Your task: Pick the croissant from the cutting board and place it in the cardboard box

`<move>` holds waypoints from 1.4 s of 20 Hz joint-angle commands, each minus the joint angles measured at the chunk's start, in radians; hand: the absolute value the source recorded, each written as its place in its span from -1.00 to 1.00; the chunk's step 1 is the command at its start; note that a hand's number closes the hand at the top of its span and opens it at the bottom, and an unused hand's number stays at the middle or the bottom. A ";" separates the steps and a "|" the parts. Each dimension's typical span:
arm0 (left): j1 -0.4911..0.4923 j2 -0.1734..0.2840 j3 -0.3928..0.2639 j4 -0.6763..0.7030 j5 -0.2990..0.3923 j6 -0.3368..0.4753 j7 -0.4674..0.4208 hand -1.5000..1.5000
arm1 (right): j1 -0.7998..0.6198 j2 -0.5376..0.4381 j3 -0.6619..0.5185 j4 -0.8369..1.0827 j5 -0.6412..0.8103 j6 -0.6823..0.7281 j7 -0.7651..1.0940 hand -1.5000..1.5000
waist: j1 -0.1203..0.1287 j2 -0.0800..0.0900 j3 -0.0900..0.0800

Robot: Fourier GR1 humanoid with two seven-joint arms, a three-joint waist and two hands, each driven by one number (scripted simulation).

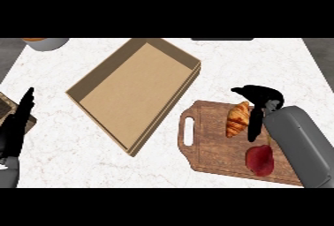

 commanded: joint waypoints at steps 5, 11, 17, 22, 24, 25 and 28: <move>-0.003 -0.047 0.007 0.012 -0.053 0.031 -0.025 0.00 | 0.049 0.105 -0.022 -0.142 0.018 0.053 0.067 -1.00 | -0.005 -0.001 0.000; -0.087 -0.021 0.027 0.039 -0.054 -0.009 0.046 0.00 | 0.090 0.080 -0.001 -0.116 0.080 0.100 0.076 -1.00 | -0.008 0.000 0.000; -0.085 -0.033 0.055 0.105 -0.054 -0.021 -0.034 0.00 | 0.106 0.161 -0.003 -0.045 0.158 0.026 0.123 -1.00 | -0.006 0.001 0.000; -0.013 -0.051 0.037 0.013 -0.061 -0.033 -0.019 0.00 | 0.054 0.129 0.041 0.018 0.271 -0.109 0.000 1.00 | 0.003 0.001 0.000; -0.046 -0.070 0.032 0.060 -0.088 0.004 -0.036 0.00 | -0.002 0.117 0.042 0.161 0.327 -0.226 -0.092 1.00 | 0.008 0.005 0.000; -0.025 -0.053 0.040 -0.023 -0.072 -0.021 0.015 0.00 | 0.003 0.110 0.042 0.169 0.344 -0.240 -0.108 1.00 | 0.009 0.002 0.001; -0.009 -0.058 0.047 -0.006 -0.067 -0.030 -0.002 0.00 | -0.019 0.069 0.039 0.195 0.387 -0.276 -0.164 1.00 | 0.007 0.002 0.000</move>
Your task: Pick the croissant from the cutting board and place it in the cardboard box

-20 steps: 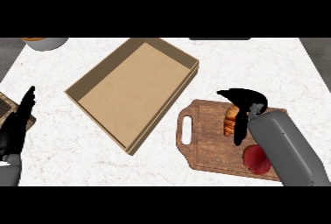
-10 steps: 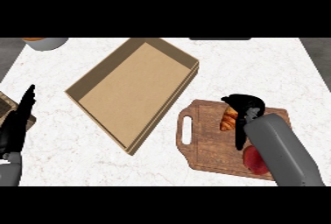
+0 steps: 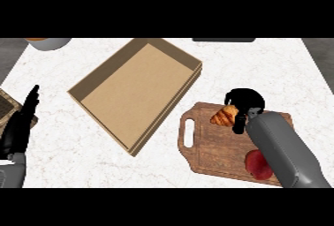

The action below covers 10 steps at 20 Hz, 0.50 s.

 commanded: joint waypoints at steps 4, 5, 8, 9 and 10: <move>0.013 -0.002 0.001 -0.079 -0.001 -0.018 0.070 0.00 | -0.019 0.018 0.038 -0.023 0.130 -0.099 0.037 1.00 | -0.007 0.006 0.006; 0.063 -0.006 0.007 -0.085 0.001 -0.019 0.033 0.00 | -0.003 -0.016 0.029 -0.037 0.138 -0.129 -0.007 1.00 | -0.006 0.006 0.006; 0.037 -0.008 0.005 -0.038 -0.014 -0.002 0.006 0.00 | 0.000 -0.025 -0.009 -0.084 0.091 -0.276 -0.153 1.00 | -0.012 0.007 0.006; 0.031 -0.038 -0.009 -0.012 -0.024 0.020 -0.002 0.00 | -0.043 -0.016 -0.034 -0.090 0.063 -0.283 -0.186 1.00 | -0.011 0.009 0.006; 0.041 -0.012 0.012 -0.036 -0.004 0.000 -0.003 0.00 | -0.012 -0.012 -0.043 -0.170 0.042 -0.329 -0.213 1.00 | -0.020 0.002 0.006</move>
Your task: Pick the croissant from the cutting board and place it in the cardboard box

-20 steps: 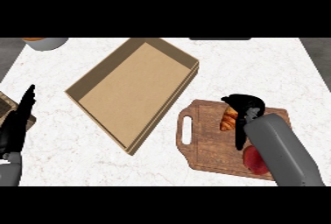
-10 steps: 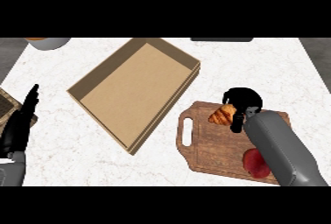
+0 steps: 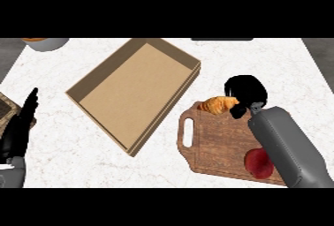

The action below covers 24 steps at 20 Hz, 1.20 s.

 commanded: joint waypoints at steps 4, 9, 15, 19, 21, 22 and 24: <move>0.022 0.004 0.008 -0.010 0.001 -0.008 -0.016 0.00 | 0.004 -0.018 -0.076 -0.098 -0.031 -0.217 -0.162 1.00 | 0.002 0.002 0.001; -0.007 -0.003 0.004 -0.005 -0.014 0.007 0.012 0.00 | 0.038 -0.009 -0.099 -0.304 -0.064 -0.308 -0.221 1.00 | -0.015 -0.001 0.001; 0.023 0.029 0.039 -0.030 0.018 -0.037 0.011 0.00 | -0.059 0.039 -0.090 -0.402 -0.098 -0.201 -0.215 1.00 | 0.002 -0.001 0.000; -0.070 0.011 0.026 0.061 -0.013 -0.008 -0.005 0.00 | -0.171 0.107 -0.132 -0.310 -0.174 -0.125 -0.211 1.00 | 0.003 0.004 0.000; 0.018 -0.007 0.013 -0.024 0.004 -0.028 -0.007 0.00 | -0.202 0.166 -0.133 -0.334 -0.186 -0.121 -0.157 1.00 | 0.012 0.001 0.001; -0.064 0.019 0.029 0.035 -0.009 -0.021 0.003 0.00 | -0.215 0.191 -0.151 -0.252 -0.188 -0.179 -0.193 1.00 | 0.009 0.005 0.001; -0.006 0.033 0.038 0.034 0.008 -0.051 -0.042 0.00 | -0.278 0.273 -0.133 -0.273 -0.198 -0.131 -0.084 1.00 | 0.014 0.003 0.000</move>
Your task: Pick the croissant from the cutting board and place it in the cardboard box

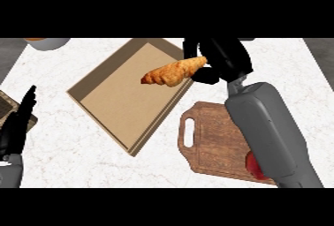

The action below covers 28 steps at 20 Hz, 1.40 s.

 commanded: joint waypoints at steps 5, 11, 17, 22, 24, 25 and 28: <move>-0.029 0.008 -0.002 0.036 -0.007 -0.018 -0.019 0.00 | -0.290 0.116 -0.063 0.309 -0.097 -0.122 0.108 1.00 | 0.024 0.008 0.000; -0.055 -0.030 -0.043 0.013 -0.029 -0.005 -0.017 0.00 | -0.442 0.117 0.044 0.553 -0.273 -0.270 0.161 1.00 | 0.064 0.017 -0.001; -0.088 -0.021 -0.033 0.036 -0.025 -0.014 0.000 0.00 | -0.510 0.118 0.055 0.782 -0.376 -0.345 0.033 1.00 | 0.066 0.024 -0.002; -0.137 -0.032 -0.063 0.011 -0.033 -0.029 0.040 0.00 | -0.557 0.118 0.123 0.915 -0.370 -0.406 0.056 1.00 | 0.113 0.038 -0.003; -0.118 -0.042 -0.060 0.037 -0.036 -0.016 -0.006 0.00 | -0.589 0.118 0.132 0.930 -0.416 -0.442 0.144 1.00 | 0.126 0.035 -0.004; -0.109 -0.002 -0.031 0.024 -0.005 -0.055 0.000 0.00 | -0.574 0.118 0.083 0.960 -0.445 -0.415 0.119 1.00 | 0.119 0.034 -0.002; -0.139 -0.033 -0.071 0.041 -0.041 -0.033 -0.001 0.00 | -0.568 0.118 0.080 0.979 -0.518 -0.407 0.150 -1.00 | 0.150 0.046 -0.003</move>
